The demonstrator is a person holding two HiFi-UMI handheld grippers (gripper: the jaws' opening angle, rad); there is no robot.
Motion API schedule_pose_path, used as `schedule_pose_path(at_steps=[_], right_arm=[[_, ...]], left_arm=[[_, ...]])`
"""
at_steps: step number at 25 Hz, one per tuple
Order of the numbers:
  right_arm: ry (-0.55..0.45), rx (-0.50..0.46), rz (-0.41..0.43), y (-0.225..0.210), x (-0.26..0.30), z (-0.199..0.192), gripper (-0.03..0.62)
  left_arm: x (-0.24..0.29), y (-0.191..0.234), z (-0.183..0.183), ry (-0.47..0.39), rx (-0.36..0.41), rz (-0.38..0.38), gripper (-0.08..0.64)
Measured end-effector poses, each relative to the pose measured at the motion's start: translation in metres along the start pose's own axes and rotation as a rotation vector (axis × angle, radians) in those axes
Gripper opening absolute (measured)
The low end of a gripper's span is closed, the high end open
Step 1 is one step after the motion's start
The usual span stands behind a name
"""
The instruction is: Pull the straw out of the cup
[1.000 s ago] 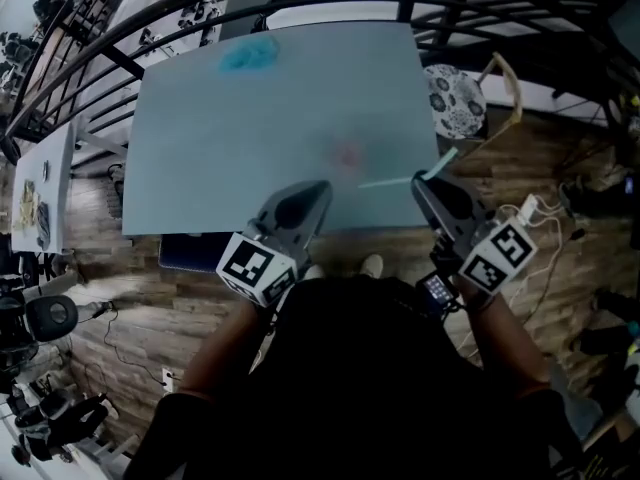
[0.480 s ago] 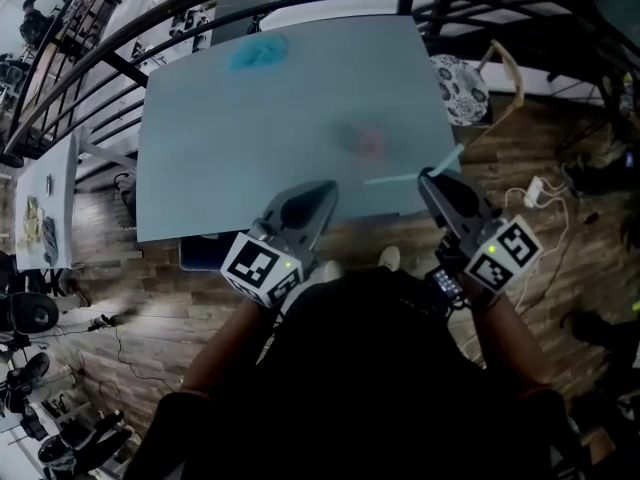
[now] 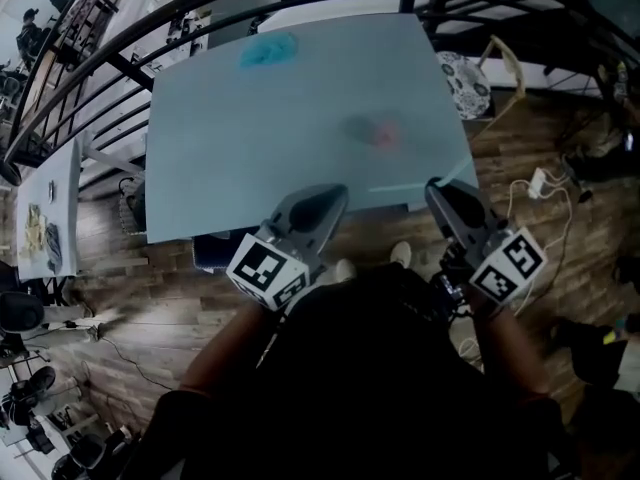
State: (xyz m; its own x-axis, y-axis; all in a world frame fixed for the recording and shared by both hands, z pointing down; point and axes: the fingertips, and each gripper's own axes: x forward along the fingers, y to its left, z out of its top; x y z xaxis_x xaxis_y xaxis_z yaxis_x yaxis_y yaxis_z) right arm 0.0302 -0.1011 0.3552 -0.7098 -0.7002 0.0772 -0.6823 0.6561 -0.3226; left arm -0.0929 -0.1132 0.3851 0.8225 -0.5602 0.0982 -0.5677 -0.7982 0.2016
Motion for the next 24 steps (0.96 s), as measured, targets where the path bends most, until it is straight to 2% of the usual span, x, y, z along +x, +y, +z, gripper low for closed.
schedule_pose_path(at_steps=[5,13,19,24], right_arm=[[-0.009,0.011,-0.018,0.013,-0.006,0.008,0.037],[0.001,-0.004,-0.024,0.016,0.038,-0.011,0.037],[-0.006,-0.013,-0.033,0.036,0.001,-0.007,0.037],[-0.004,-0.007,-0.040,0.030,-0.015,-0.005,0.037]], left_arm=[[-0.006,-0.005,0.006,0.023,-0.020,-0.014,0.011],[-0.018,0.037,-0.010,0.016,-0.035,-0.026,0.011],[-0.027,-0.003,-0.005,0.002,-0.029,-0.039,0.011],[-0.021,-0.017,-0.004,0.003,-0.032,-0.036,0.011]])
